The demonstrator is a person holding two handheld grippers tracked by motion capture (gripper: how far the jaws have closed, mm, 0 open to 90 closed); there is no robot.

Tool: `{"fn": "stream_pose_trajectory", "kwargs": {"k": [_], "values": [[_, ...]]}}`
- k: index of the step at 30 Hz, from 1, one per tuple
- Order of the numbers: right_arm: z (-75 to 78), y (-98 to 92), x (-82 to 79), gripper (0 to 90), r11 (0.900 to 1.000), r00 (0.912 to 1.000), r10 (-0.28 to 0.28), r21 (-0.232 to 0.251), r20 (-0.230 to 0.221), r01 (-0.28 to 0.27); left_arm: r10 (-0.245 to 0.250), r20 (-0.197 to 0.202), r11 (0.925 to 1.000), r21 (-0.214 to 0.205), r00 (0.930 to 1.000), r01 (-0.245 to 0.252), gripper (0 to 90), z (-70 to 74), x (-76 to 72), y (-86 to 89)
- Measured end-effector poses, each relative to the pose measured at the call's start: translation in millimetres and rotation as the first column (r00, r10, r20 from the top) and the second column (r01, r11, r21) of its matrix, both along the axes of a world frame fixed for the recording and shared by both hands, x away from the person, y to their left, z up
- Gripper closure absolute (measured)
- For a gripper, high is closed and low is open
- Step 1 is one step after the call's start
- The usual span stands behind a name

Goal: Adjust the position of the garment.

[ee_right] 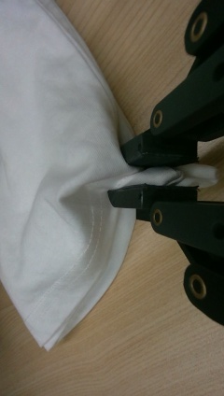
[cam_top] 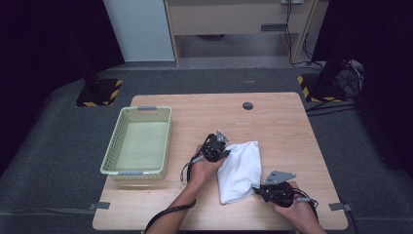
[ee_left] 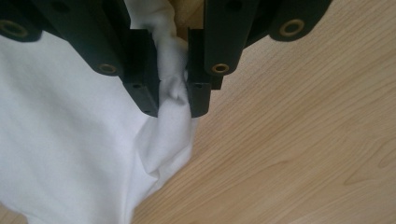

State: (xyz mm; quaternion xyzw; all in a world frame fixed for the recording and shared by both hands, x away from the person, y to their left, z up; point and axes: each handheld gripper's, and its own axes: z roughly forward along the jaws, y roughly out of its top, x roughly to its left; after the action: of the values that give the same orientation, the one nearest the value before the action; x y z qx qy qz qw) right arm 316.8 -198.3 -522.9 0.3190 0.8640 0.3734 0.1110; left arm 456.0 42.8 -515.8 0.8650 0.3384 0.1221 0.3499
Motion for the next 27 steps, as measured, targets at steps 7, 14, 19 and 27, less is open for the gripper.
{"fn": "stream_pose_trajectory", "kwargs": {"k": [7,14,19,27], "values": [[8.5,0.0,-3.6,81.2,0.9989,0.9995,0.027,0.037,0.015,-0.028,-0.010,0.021,0.9997,-0.023,0.9997,0.010,77.2,12.5,-5.2,0.8],[10.8,-1.9,-4.1,81.3,0.9986,0.9995,0.027,0.045,0.015,-0.028,-0.013,0.041,0.9985,-0.052,0.9991,0.015,77.4,23.4,-8.5,1.0],[12.4,-3.7,-2.9,81.3,0.9983,0.9996,0.021,0.054,0.017,-0.022,-0.014,0.057,0.9982,-0.057,0.9983,0.017,77.5,27.0,-10.8,-0.5],[13.6,-2.9,-2.9,81.3,0.9980,0.9994,0.031,0.054,0.018,-0.031,-0.019,0.072,0.9987,-0.045,0.9972,0.023,77.6,29.3,-13.6,-3.9]]}}
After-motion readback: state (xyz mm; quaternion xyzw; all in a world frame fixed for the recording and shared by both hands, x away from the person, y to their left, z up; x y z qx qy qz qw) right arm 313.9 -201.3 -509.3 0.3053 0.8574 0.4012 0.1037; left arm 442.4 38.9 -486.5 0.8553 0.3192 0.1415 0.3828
